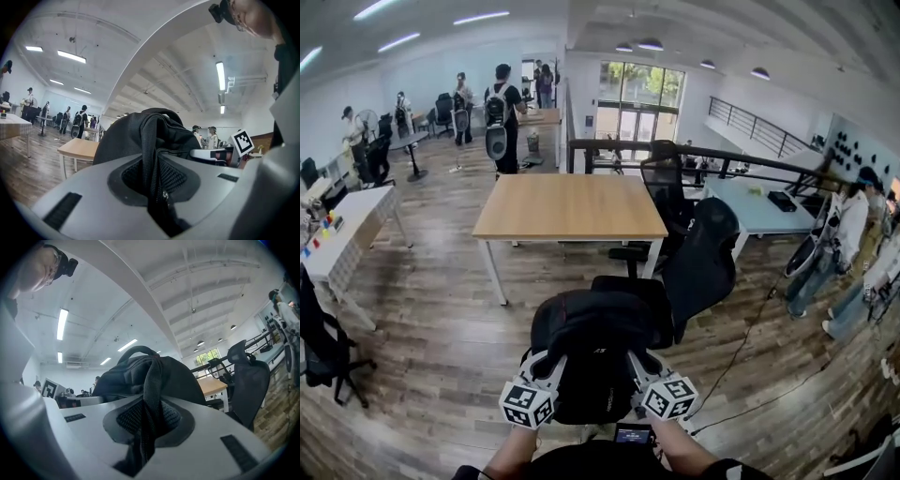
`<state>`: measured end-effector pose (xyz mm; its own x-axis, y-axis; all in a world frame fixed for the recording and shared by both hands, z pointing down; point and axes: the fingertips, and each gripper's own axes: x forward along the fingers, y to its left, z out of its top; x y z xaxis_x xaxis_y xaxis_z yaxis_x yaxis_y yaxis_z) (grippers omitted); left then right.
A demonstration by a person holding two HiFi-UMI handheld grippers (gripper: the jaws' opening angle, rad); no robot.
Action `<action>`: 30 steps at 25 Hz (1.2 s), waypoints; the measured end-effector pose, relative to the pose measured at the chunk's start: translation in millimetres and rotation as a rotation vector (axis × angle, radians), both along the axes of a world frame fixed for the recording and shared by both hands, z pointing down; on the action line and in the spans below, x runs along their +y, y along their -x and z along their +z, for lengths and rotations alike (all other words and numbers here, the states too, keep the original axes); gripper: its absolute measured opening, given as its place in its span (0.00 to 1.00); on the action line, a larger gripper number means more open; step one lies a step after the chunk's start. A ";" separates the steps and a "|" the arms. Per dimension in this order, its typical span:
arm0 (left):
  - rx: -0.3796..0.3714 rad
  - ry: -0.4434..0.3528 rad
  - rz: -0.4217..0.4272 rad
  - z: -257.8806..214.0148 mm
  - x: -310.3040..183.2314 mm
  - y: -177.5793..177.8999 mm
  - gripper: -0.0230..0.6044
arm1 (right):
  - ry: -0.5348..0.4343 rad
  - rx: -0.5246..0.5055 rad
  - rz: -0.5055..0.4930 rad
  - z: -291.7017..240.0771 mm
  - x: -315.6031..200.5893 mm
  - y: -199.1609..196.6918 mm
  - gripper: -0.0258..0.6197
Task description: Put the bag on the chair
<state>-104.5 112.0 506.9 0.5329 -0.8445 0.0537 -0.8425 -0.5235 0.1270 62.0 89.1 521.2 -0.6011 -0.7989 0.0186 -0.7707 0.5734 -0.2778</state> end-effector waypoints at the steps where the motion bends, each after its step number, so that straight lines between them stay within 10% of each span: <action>1: -0.001 0.001 -0.003 -0.8 -11.2 2.9 0.13 | 0.000 -0.003 -0.006 -0.5 -12.6 3.2 0.13; 30: 0.007 -0.006 -0.069 -10.4 -315.0 123.9 0.13 | -0.013 0.015 -0.128 -11.3 -326.3 125.3 0.13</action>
<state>-228.5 -203.0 496.5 0.4739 -0.8794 0.0450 -0.8756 -0.4652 0.1296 -63.3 -237.2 509.8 -0.6978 -0.7160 0.0183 -0.6950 0.6707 -0.2591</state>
